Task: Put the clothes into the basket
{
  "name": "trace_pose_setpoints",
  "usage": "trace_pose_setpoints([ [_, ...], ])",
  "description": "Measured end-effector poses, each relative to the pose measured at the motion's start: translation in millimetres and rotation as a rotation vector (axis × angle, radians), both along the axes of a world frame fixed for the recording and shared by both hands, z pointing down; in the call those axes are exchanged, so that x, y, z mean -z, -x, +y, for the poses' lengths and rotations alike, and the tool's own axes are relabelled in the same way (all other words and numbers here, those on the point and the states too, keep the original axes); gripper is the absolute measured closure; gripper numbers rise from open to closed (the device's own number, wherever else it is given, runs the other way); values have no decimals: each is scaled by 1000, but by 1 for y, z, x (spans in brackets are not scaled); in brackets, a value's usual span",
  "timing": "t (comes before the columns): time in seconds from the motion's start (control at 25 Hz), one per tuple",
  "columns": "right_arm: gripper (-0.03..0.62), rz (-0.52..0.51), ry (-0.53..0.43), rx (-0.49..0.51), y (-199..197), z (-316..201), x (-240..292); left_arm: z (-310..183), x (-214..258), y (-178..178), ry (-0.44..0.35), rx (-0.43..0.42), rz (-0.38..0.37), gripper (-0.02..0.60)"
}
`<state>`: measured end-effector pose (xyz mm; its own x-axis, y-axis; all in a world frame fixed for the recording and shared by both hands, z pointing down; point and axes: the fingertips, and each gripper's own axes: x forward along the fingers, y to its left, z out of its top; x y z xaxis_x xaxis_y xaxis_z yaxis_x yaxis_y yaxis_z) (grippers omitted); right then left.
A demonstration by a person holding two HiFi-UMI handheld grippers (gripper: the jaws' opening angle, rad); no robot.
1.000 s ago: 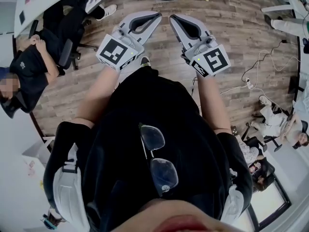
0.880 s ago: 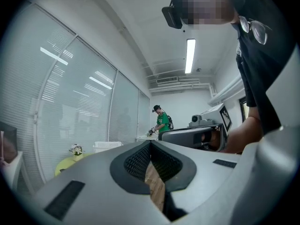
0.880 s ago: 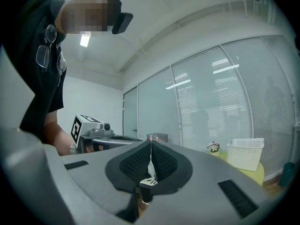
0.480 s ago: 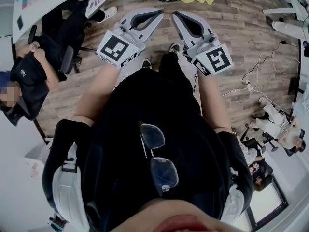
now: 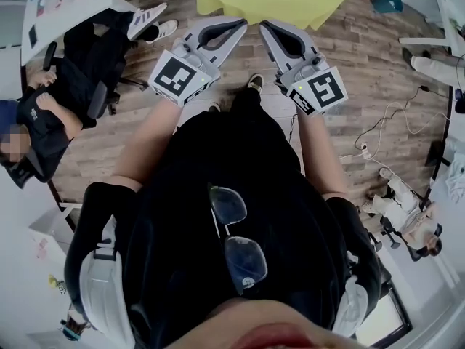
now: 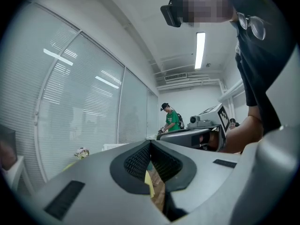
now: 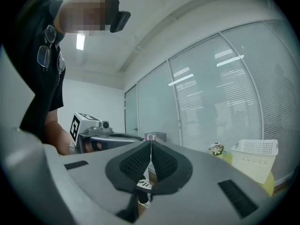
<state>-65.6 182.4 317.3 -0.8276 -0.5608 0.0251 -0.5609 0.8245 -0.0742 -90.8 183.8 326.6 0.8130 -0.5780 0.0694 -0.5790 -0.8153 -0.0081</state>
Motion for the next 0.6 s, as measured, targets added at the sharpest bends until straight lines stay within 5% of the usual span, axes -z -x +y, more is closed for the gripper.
trace_pose_setpoints([
  [0.6,569,-2,2,132,-50,-98,1,-93,6,-50,-1,140,0,571],
])
